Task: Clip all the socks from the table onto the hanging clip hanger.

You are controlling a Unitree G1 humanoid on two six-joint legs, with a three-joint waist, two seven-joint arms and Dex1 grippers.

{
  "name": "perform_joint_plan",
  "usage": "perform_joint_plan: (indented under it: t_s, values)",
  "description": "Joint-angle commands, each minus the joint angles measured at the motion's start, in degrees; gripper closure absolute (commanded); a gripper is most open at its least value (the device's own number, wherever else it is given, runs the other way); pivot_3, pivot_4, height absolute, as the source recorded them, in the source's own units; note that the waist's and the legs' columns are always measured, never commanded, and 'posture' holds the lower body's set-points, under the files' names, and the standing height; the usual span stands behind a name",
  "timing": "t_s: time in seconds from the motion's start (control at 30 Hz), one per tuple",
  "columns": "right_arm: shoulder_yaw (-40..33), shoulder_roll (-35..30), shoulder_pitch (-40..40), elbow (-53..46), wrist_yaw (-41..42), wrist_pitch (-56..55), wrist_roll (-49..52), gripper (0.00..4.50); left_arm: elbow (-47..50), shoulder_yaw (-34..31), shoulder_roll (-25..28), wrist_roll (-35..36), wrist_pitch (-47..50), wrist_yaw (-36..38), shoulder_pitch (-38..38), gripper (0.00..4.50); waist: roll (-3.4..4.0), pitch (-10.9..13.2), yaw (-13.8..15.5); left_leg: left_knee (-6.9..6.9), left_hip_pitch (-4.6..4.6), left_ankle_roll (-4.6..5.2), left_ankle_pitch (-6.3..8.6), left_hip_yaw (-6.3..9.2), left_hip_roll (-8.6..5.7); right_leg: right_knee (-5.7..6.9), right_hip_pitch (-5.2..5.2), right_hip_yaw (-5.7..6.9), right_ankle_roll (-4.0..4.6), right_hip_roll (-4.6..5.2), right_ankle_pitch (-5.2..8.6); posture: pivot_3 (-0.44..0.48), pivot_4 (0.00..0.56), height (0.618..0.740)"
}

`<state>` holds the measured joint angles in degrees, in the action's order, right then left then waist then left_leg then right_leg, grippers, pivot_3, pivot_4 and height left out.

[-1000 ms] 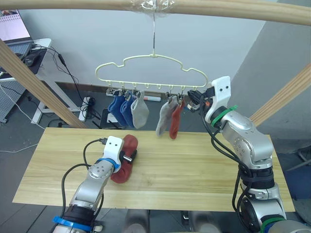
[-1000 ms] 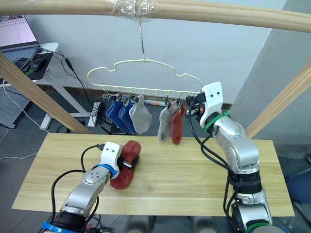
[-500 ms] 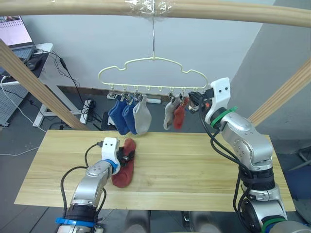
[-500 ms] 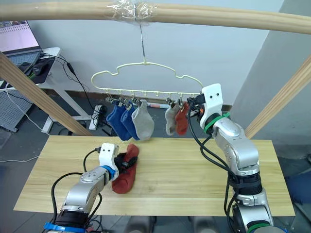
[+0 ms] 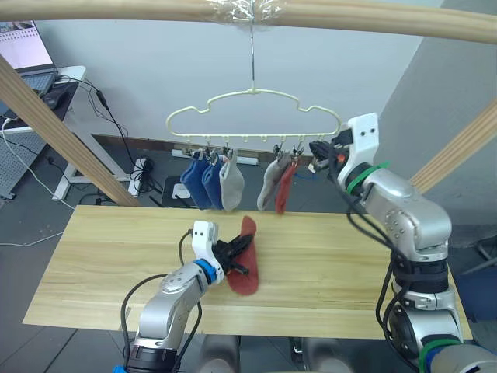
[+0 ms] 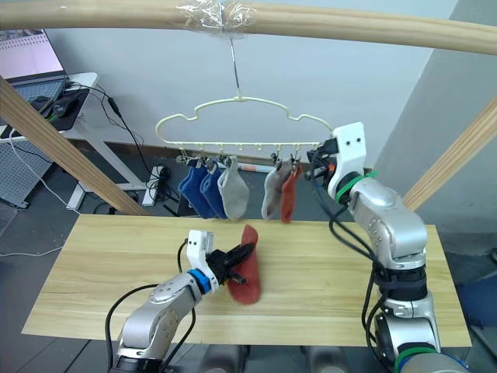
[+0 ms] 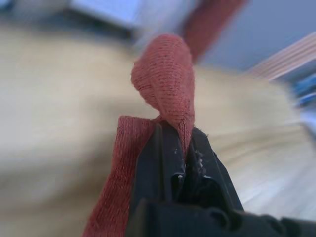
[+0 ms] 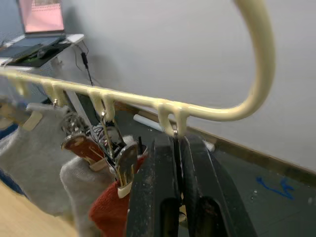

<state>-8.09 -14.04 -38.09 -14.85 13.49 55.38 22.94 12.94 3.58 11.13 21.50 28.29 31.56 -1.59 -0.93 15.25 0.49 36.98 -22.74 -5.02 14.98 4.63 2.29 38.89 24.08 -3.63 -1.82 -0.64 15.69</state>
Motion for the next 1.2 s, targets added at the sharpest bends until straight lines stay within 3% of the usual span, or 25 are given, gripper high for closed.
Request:
perform_joint_plan:
  t_s: [0.03,0.2,0.33,0.77,1.2]
  values:
    - [-13.7,4.4,-4.0,1.5,-7.7,17.9,4.9,4.50,5.3,4.6,0.4,-0.2,-3.1,3.1,-1.9,4.47,0.00,0.0,0.1,0.01,-0.01,0.00,0.00,0.00,-0.01,0.00,-0.01,-0.01,0.14,0.01,-0.08,0.077,0.265,0.740]
    - [-24.5,9.2,-11.8,2.2,-10.1,35.4,7.4,4.50,4.2,8.0,-1.9,-2.3,-5.4,1.8,-8.0,4.47,0.01,0.0,0.3,0.02,-0.05,0.05,-0.02,0.06,-0.08,-0.02,-0.01,0.03,0.15,0.01,-0.09,0.063,0.261,0.740]
    - [-29.1,11.5,-14.4,4.6,-13.2,37.1,11.0,4.50,2.0,8.9,-4.5,-2.9,-5.0,0.3,-12.8,4.47,0.00,0.0,0.3,0.00,-0.11,0.07,-0.02,0.04,-0.11,-0.06,0.03,0.00,0.16,0.01,-0.09,0.055,0.260,0.740]
    - [-30.9,11.5,-15.3,7.2,-23.8,37.1,22.9,4.50,-3.4,8.4,-7.6,-1.7,-4.2,0.6,-17.7,4.47,0.01,0.0,-0.5,-0.02,-0.17,0.09,-0.01,0.07,-0.13,-0.04,0.06,0.00,0.15,0.02,-0.09,0.044,0.260,0.740]
    - [-26.7,8.2,-13.1,8.1,-26.8,37.1,29.7,4.50,-5.5,7.9,-8.1,-3.2,-5.6,-1.1,-20.9,4.47,0.01,0.0,-0.6,-0.04,-0.18,0.09,-0.01,0.07,-0.13,-0.08,0.06,0.00,0.14,0.01,-0.08,0.053,0.253,0.740]
